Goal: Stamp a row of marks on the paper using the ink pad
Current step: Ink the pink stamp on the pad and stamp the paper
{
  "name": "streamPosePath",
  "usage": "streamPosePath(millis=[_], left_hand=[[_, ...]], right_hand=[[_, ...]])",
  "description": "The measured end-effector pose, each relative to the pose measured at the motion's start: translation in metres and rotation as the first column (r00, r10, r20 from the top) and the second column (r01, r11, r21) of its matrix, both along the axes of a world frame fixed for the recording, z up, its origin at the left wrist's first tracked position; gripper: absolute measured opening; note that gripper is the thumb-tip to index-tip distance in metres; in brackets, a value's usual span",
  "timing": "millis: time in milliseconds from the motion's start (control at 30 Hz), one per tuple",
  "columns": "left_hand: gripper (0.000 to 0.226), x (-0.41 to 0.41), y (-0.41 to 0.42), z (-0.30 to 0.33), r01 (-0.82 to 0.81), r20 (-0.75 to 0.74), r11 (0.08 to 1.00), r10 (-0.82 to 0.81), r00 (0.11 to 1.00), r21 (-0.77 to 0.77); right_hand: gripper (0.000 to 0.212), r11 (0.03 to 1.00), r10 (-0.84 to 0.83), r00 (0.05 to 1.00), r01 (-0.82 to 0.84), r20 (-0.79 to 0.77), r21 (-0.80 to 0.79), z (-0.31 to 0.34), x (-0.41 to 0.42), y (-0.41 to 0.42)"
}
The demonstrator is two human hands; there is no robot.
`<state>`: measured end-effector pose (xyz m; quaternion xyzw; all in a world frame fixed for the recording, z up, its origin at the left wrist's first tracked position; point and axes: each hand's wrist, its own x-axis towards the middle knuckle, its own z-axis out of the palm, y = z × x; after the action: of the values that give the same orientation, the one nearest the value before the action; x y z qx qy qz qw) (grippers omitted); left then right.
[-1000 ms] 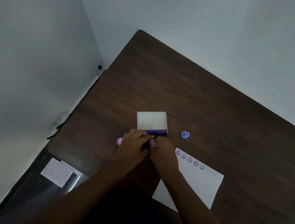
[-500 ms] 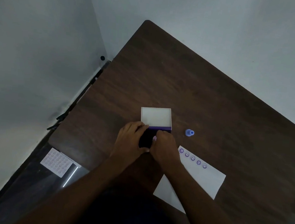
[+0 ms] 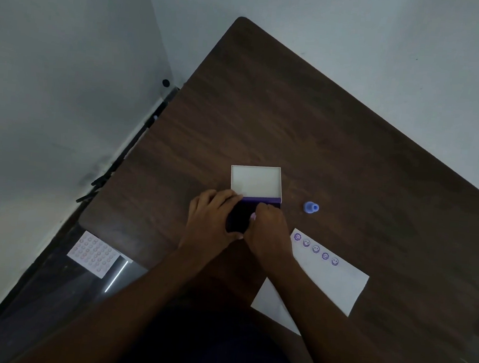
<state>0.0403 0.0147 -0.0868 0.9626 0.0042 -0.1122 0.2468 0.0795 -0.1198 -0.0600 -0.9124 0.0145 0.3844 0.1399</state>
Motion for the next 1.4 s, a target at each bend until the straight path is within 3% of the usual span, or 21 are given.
streamPosePath(millis=[167,433,767,967,1033,1100,1133,1200,1267,1333,1400], left_hand=[[0.078,0.001,0.002,0.000,-0.005,-0.005,1.000,0.005,1.000,0.016],[0.078,0.001,0.002,0.000,-0.009,0.028,1.000,0.008,1.000,0.024],[0.074,0.001,-0.001,0.004,0.002,0.009,0.998,-0.003,1.000,0.070],[0.074,0.003,-0.004,0.013,0.044,-0.046,0.995,-0.040,0.998,0.094],[0.075,0.004,-0.004,0.015,0.054,-0.045,0.993,-0.050,0.998,0.103],[0.078,0.003,-0.003,0.018,0.076,-0.038,0.991,-0.072,0.997,0.110],[0.081,0.003,-0.004,0.019,0.085,-0.037,0.990,-0.082,0.996,0.115],[0.086,0.001,-0.006,0.022,0.091,-0.041,0.990,-0.087,0.995,0.110],[0.089,-0.002,-0.011,0.028,0.102,-0.039,0.991,-0.099,0.994,0.088],[0.088,-0.006,-0.017,0.035,0.122,-0.007,0.989,-0.122,0.992,0.087],[0.086,-0.009,-0.025,0.044,0.138,0.031,0.987,-0.141,0.990,0.077]], right_hand=[[0.062,1.000,0.009,1.000,-0.010,-0.029,-0.018,0.001,0.002,0.003],[0.050,1.000,0.011,0.998,-0.011,0.062,0.002,-0.001,0.001,0.003],[0.066,0.999,-0.041,0.998,0.041,-0.040,-0.004,-0.012,-0.002,0.005],[0.066,0.998,-0.062,0.997,0.061,-0.054,-0.006,-0.003,0.003,0.009],[0.063,0.995,-0.102,0.986,0.100,-0.135,-0.023,0.003,0.006,0.009],[0.039,0.971,-0.228,0.973,0.229,-0.018,0.074,0.009,-0.001,0.003],[0.025,0.928,-0.345,0.935,0.326,0.085,0.182,0.013,-0.008,-0.002],[0.020,0.777,-0.594,0.793,0.522,0.136,0.353,0.026,-0.022,-0.011],[0.014,0.553,-0.757,0.652,0.670,-0.037,0.496,0.033,-0.033,-0.028],[0.014,0.160,-0.809,0.441,0.802,-0.389,0.575,0.043,-0.041,-0.043],[0.020,-0.259,-0.664,0.255,0.804,-0.703,0.535,0.053,-0.050,-0.061]])
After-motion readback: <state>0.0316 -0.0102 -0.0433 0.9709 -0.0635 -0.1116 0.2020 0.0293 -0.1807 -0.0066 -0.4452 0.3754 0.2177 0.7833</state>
